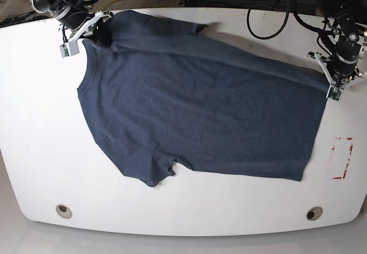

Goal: Fold the T-shirt properly
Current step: 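Drag the shirt edge with both grippers toward the hem, folding it over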

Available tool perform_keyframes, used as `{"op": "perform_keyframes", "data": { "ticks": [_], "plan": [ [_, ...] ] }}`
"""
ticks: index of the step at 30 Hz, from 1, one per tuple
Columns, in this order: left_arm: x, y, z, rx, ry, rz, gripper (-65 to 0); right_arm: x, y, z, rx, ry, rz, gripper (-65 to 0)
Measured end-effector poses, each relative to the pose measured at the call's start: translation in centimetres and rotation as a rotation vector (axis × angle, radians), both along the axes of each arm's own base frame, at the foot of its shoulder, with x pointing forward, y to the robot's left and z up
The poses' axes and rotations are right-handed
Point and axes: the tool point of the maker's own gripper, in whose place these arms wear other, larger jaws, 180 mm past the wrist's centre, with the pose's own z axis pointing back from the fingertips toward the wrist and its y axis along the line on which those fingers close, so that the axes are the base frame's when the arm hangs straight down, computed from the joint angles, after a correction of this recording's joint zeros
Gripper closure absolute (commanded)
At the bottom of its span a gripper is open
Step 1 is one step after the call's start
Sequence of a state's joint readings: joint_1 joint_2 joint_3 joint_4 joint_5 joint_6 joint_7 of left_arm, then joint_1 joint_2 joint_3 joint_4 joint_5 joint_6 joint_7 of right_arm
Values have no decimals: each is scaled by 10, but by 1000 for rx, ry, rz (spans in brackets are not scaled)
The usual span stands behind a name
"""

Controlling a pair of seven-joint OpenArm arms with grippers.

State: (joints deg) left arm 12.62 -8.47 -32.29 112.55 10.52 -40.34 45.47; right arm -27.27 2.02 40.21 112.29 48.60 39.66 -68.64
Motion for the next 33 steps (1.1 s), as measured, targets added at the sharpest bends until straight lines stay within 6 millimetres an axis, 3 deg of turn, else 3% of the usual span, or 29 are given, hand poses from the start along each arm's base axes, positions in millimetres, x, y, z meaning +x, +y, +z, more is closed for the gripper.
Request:
{"op": "perform_keyframes", "data": {
  "ticks": [4, 10, 16, 21, 26, 33],
  "plan": [
    [23, -20, -1, -45, -26, -56, 0, 19, -2, 8, -11, -48, 10, 0],
    [41, -13, -23, -102, 16, -22, 0, 48, -8, 9, 20, -91, -9, 0],
    [67, -12, -37, -128, 58, -49, 0, 67, -20, -7, 65, -60, -33, 0],
    [78, -12, -49, -168, 85, -41, 0, 82, -24, -15, 107, -52, -49, 0],
    [88, 2, -51, -173, 101, -25, 0, 98, -31, -17, 132, -56, -63, 0],
    [94, 5, -59, -211, 88, -34, 0, 110, -43, -24, 56, -21, -63, 0]
  ]
}}
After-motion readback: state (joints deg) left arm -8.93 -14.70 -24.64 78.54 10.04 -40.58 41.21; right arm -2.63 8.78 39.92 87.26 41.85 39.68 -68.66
